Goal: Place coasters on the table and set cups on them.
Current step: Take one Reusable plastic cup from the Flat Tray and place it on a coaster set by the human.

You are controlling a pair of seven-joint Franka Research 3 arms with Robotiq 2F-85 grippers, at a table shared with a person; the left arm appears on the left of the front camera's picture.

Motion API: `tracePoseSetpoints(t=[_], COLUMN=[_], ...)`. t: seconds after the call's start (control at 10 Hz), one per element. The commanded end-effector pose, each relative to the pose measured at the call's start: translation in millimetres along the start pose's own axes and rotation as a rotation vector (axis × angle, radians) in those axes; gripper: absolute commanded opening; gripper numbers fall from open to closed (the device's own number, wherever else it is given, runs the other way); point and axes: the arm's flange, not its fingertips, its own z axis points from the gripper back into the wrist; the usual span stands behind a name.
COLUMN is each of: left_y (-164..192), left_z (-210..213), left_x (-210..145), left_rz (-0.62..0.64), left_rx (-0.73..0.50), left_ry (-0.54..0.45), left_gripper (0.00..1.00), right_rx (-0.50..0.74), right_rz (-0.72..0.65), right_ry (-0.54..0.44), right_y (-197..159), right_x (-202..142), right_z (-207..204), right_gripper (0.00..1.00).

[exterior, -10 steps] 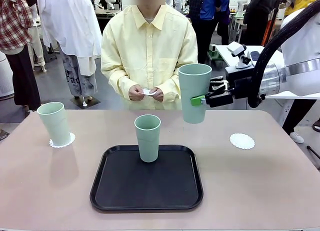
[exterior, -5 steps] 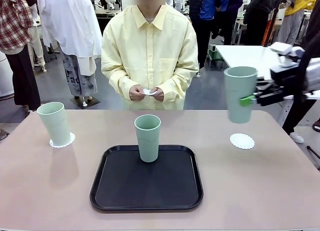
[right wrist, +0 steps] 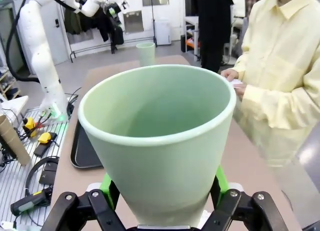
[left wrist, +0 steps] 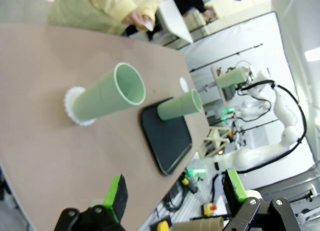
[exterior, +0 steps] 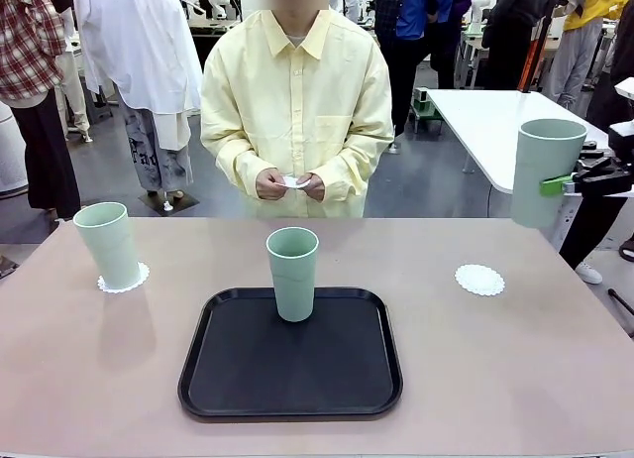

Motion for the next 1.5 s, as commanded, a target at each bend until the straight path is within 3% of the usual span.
tracePoseSetpoints(t=[0.0, 0.7, 1.4], left_y=[-2, -2, -2], left_z=[1, 1, 1], left_x=[0, 0, 0], left_rz=[-0.004, -0.004, -0.004], left_rx=[-0.005, -0.005, -0.005], left_ry=[-0.004, -0.004, -0.004], left_gripper=[1.0, 1.0, 1.0], right_rx=[0.014, 0.009, 0.126], right_rz=[-0.002, 0.001, 0.1], right_ry=[0.019, 0.005, -0.057], right_y=[2, 0, -29], right_x=[2, 0, -72], right_z=[-3, -3, -26], right_gripper=[0.85, 0.85, 0.85])
